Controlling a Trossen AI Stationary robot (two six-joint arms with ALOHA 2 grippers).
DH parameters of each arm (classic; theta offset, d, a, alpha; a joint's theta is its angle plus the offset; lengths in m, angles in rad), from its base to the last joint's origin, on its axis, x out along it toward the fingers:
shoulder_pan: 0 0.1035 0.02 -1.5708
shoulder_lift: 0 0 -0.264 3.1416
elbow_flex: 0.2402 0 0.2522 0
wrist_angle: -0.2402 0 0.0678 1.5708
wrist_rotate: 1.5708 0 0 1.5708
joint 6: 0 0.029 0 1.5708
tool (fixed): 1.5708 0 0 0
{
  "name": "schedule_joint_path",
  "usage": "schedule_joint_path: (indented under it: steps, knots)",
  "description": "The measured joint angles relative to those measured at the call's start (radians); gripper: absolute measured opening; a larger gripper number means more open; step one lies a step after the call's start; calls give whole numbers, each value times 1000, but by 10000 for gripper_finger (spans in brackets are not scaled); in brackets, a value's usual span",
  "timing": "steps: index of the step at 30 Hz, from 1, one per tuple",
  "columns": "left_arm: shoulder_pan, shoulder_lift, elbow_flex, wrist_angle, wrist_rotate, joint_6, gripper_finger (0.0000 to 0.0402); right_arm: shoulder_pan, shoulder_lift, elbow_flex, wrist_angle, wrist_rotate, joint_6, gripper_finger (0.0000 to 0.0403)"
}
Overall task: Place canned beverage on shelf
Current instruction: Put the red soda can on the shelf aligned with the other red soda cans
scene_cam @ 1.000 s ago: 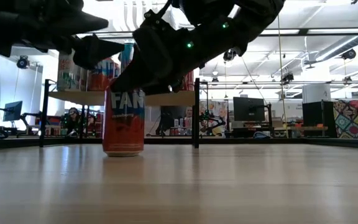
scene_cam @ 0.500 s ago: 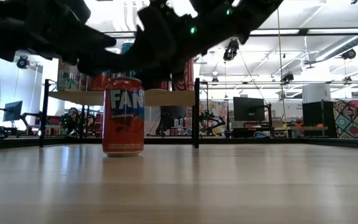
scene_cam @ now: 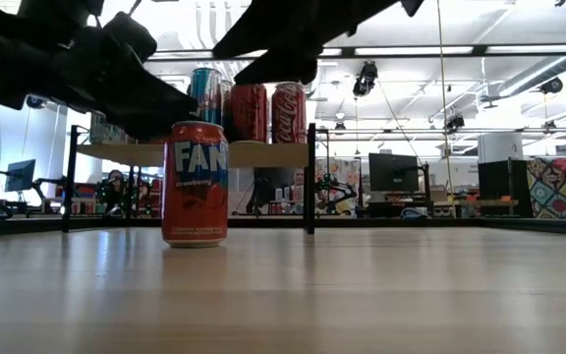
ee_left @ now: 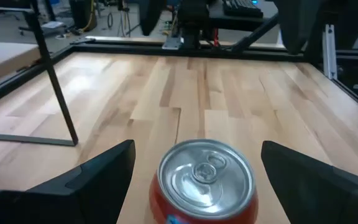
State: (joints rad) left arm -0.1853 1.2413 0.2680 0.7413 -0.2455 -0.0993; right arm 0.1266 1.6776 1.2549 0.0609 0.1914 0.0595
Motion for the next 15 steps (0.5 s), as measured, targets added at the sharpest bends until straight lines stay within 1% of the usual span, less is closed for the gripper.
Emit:
schedule_joint_path:
  steps: [3, 8, 15]
  knots:
    - [-1, 14, 0, 10, -36, -12, 334, 3, -8, 0, -13, 0, -4, 354]
    - [-12, 29, 0, 29, -33, -14, 334, 6, -8, 0, -41, 0, -14, 354]
    - [-13, 15, 0, 30, -34, -14, 334, 6, -8, 0, -66, -8, -16, 354]
